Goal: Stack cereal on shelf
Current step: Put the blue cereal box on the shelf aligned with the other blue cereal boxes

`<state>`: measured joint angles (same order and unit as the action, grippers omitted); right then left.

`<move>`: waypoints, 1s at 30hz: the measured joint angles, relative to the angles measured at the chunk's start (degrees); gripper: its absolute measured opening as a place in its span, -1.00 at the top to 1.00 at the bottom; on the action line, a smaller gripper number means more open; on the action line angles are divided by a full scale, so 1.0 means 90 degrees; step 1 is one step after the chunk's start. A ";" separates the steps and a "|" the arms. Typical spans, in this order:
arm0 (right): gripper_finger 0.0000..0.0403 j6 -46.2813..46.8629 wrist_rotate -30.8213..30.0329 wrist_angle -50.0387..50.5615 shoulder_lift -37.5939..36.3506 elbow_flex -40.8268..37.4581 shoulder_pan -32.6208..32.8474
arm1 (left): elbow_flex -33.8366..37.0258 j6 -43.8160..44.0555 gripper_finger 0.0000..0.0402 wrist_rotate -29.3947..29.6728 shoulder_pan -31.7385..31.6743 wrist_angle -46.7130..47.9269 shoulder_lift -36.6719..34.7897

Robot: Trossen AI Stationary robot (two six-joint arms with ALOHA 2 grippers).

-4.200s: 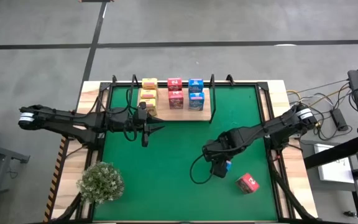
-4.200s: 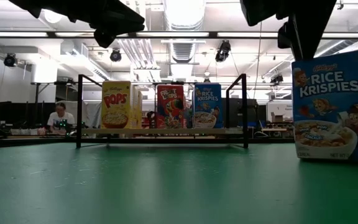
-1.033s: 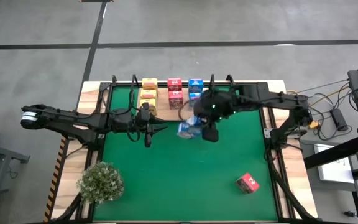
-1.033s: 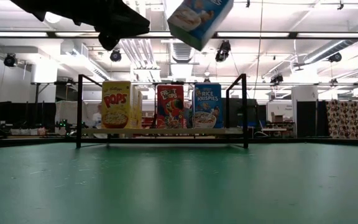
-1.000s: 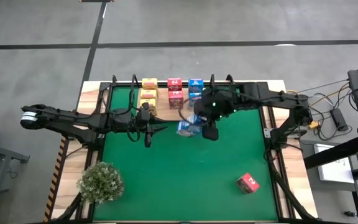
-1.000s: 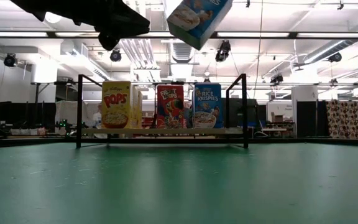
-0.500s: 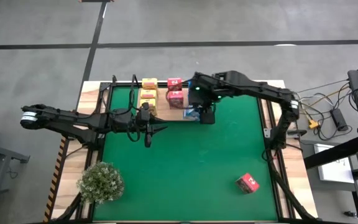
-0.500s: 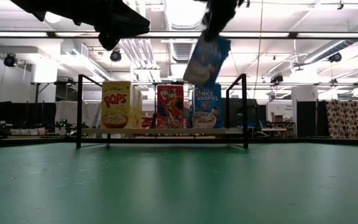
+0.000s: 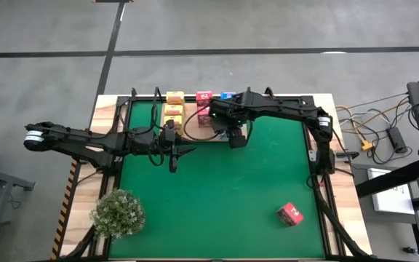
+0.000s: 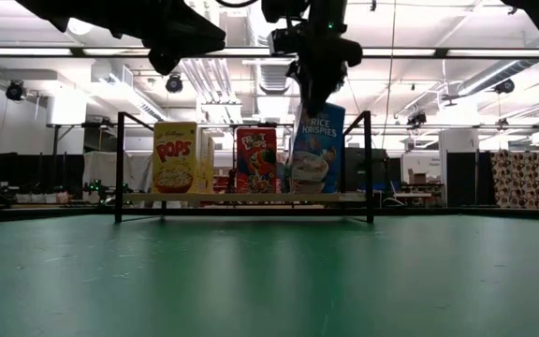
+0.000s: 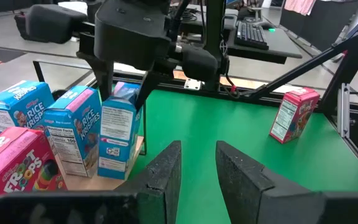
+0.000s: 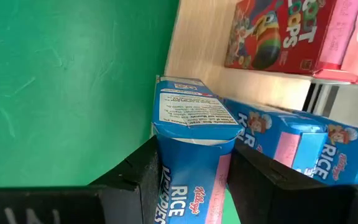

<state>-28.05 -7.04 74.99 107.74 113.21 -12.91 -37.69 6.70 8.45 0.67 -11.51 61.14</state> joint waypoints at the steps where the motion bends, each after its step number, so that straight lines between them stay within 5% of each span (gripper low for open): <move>1: 0.28 -0.0002 -0.0045 -0.0007 0.0001 0.0000 0.0000 | 0.0000 0.0000 0.58 0.0000 0.0000 0.0002 0.0000; 30: 0.28 0.0327 -0.0056 -0.0401 0.0022 -0.0506 -0.0155 | 0.0000 0.0000 0.58 0.0000 0.0000 0.0005 0.0029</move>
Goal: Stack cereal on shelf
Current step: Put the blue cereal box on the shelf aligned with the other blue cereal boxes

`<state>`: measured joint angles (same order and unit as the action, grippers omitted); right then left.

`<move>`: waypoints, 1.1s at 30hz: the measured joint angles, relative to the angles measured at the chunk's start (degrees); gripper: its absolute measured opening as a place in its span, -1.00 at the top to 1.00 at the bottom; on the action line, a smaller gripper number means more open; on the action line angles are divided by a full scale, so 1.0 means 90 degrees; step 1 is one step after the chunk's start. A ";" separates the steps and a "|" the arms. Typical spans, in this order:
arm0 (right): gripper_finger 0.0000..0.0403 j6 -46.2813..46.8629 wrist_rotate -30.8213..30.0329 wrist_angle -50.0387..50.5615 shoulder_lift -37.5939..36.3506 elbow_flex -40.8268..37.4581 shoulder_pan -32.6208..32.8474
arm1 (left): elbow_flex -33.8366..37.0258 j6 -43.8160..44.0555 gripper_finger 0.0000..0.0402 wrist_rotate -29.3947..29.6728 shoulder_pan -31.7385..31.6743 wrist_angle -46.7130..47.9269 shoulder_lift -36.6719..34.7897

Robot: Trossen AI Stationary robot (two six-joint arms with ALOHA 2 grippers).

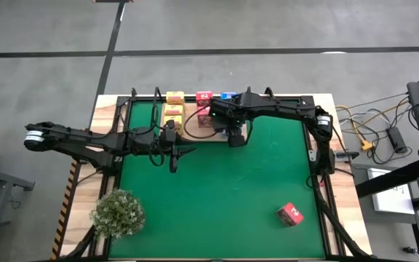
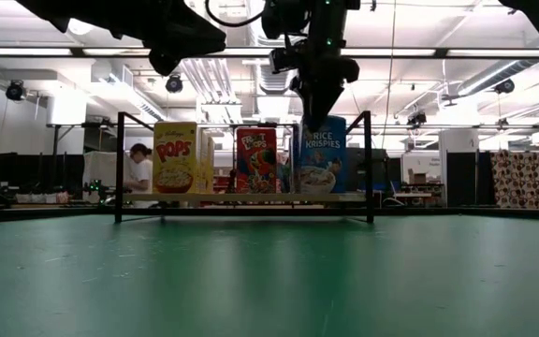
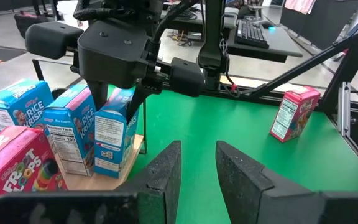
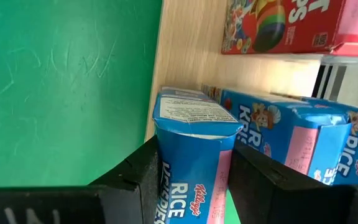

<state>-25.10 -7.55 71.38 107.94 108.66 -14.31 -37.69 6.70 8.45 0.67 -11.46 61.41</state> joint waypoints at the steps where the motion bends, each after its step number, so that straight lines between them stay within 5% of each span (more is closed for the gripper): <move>1: 0.28 0.0000 0.0000 -0.0008 0.0000 0.0015 0.0000 | 0.0000 0.0000 0.58 0.0000 0.0000 0.0000 0.0001; 33: 0.30 0.0220 0.0003 -0.0154 0.0000 0.0051 0.0000 | 0.0000 0.0039 0.58 0.0000 0.0000 -0.0005 0.0002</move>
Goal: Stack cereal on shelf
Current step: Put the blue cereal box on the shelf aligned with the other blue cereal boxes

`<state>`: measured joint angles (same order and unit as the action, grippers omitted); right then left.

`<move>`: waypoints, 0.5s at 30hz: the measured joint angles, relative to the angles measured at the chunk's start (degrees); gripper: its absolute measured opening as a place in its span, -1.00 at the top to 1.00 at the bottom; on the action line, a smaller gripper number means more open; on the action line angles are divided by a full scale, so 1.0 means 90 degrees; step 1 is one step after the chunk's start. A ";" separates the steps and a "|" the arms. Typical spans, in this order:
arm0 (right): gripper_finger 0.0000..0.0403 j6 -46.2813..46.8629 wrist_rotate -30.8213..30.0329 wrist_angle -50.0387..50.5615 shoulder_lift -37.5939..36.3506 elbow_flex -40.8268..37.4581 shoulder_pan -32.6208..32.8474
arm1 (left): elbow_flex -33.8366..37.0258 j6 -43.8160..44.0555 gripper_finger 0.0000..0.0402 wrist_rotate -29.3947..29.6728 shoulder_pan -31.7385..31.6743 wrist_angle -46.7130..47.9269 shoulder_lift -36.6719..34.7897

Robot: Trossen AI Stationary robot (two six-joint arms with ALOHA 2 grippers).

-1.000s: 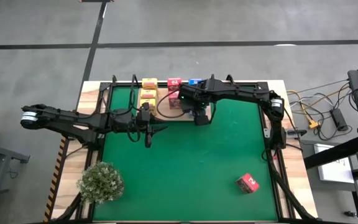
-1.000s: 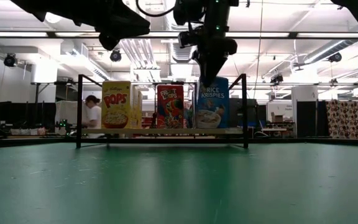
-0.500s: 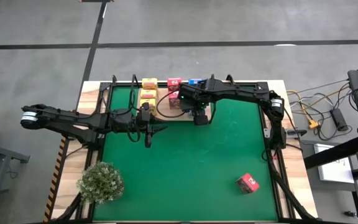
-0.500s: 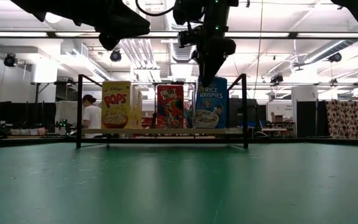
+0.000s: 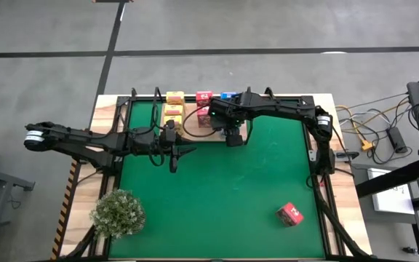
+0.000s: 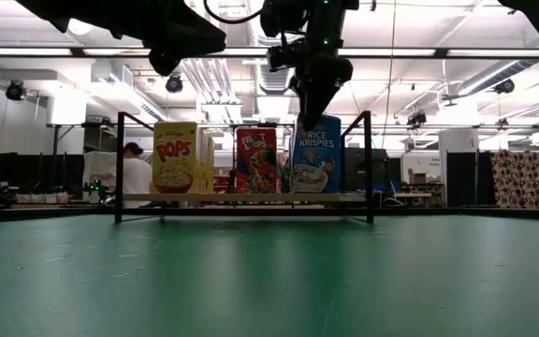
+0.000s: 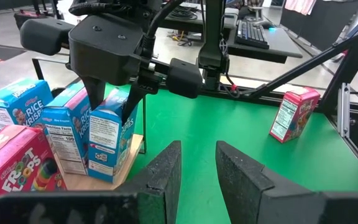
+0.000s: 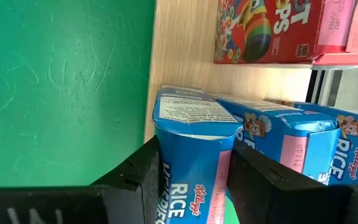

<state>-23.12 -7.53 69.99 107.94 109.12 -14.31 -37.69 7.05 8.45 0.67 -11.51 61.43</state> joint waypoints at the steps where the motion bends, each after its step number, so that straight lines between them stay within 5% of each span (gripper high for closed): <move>1: 0.30 0.0003 0.0000 0.0000 0.0000 0.0000 0.0000 | 0.0000 0.0002 0.58 0.0000 0.0000 0.0000 0.0004; 15: 0.01 0.0241 0.0000 -0.0014 0.0000 0.0000 0.0000 | 0.0000 0.0007 0.58 0.0000 0.0000 -0.0002 0.0015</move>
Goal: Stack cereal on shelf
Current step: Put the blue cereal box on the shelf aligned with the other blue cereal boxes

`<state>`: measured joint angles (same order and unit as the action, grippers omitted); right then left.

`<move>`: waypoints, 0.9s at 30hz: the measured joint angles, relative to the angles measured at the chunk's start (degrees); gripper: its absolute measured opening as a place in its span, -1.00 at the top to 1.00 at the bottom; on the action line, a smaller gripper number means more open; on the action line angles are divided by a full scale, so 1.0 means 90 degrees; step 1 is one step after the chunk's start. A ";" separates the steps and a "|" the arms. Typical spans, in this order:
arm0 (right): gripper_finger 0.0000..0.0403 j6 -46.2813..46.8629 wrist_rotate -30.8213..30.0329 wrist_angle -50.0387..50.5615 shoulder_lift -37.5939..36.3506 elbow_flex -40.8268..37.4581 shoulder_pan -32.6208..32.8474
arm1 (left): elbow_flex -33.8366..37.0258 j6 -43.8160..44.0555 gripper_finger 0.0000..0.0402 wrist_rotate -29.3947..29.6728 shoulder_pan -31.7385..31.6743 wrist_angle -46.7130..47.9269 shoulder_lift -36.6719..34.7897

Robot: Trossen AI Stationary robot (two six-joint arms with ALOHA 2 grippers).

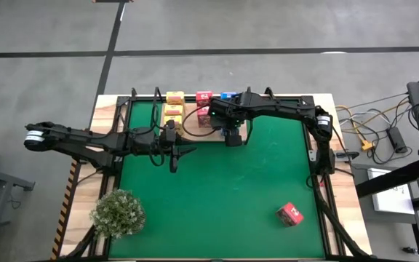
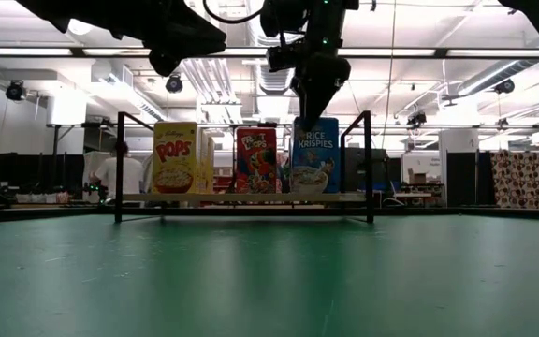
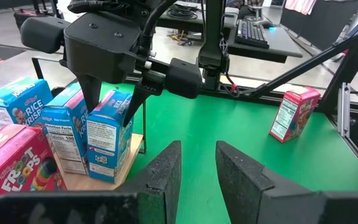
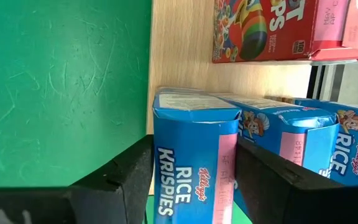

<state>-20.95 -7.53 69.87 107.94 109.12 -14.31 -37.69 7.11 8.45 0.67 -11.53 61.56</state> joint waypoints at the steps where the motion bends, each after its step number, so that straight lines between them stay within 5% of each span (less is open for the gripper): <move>1: 0.00 0.0000 0.0000 0.0000 0.0000 0.0000 0.0000 | 0.0000 0.0000 0.58 0.0000 0.0000 0.0000 0.0000; 27: -0.01 -0.0005 0.0000 0.0338 -0.0053 0.0746 0.0000 | 0.0000 -0.0012 0.58 0.0000 0.0000 0.0000 0.0000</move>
<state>-20.99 -7.53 72.91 107.46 115.83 -14.31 -37.69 7.01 8.45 0.67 -11.53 61.56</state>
